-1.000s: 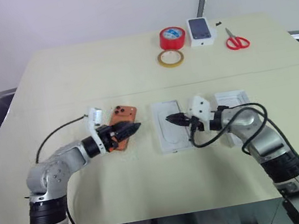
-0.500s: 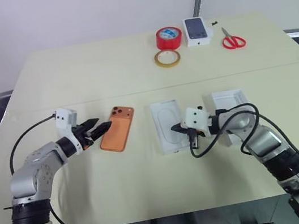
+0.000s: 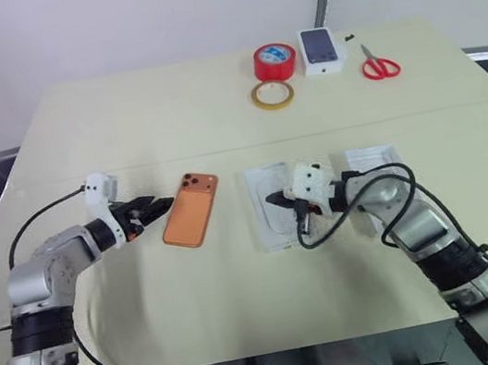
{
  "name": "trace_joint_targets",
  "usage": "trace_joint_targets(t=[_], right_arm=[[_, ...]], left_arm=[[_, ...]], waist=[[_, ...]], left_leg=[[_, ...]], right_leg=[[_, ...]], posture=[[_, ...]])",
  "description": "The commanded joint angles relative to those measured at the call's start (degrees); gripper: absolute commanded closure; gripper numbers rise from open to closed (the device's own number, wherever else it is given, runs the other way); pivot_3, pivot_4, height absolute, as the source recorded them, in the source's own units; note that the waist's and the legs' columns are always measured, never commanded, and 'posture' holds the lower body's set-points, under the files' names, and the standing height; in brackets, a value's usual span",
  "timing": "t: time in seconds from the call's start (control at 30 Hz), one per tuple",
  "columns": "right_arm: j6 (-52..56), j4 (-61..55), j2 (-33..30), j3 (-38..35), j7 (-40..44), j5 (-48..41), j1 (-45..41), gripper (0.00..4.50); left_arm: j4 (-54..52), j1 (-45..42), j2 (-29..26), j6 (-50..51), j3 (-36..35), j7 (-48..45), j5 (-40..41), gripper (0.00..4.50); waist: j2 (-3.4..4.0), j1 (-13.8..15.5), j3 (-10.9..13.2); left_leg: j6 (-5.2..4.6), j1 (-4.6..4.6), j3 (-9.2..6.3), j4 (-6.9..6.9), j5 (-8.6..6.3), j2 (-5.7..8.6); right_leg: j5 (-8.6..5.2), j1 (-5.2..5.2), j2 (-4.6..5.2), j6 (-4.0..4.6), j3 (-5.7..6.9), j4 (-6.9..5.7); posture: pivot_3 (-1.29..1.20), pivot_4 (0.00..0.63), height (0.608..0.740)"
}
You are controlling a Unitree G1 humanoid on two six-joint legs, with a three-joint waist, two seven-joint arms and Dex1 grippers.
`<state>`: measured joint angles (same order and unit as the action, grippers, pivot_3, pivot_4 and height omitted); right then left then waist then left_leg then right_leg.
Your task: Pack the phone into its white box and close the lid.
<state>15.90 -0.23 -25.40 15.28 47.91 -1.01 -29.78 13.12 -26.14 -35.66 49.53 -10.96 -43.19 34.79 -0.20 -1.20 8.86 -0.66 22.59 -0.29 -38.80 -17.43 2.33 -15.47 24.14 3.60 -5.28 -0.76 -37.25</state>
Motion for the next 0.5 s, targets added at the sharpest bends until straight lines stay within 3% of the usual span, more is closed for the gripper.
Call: trace_joint_targets(t=[0.03, 0.2, 0.5], right_arm=[[0.5, 1.7, 4.8, -1.1, -2.3, -1.8, -7.0, 4.48], [0.6, 10.0, 11.9, 5.8, -2.8, 2.6, -12.0, 4.48], [6.2, 17.1, 13.8, 15.4, 0.0, 9.6, -14.3, 4.48]], left_arm=[[5.1, -3.3, -1.9, 7.6, -0.6, -1.2, 1.4, 1.06], [8.9, -7.0, -3.0, 10.3, 4.1, -7.8, 0.3, 1.06], [10.7, -7.8, -3.3, 7.6, 11.9, -13.9, -5.2, 1.06]], waist=[[0.00, -0.1, 0.0], [-0.04, 0.0, 0.0], [-0.05, 0.3, 0.0]], left_leg=[[0.03, 0.03, 0.00, 0.00, 0.03, 0.00], [0.36, 0.04, -0.01, 0.01, 0.21, 0.00], [0.38, 0.18, -0.01, -0.11, 0.23, 0.13]], right_leg=[[0.01, 0.07, -0.01, 0.01, 0.00, -0.04], [0.01, 0.19, -0.05, 0.01, 0.02, -0.22], [0.01, 0.23, 0.07, 0.02, 0.02, -0.21]], posture=[[0.00, 0.150, 0.740], [0.00, 0.150, 0.740], [0.00, 0.150, 0.740]])
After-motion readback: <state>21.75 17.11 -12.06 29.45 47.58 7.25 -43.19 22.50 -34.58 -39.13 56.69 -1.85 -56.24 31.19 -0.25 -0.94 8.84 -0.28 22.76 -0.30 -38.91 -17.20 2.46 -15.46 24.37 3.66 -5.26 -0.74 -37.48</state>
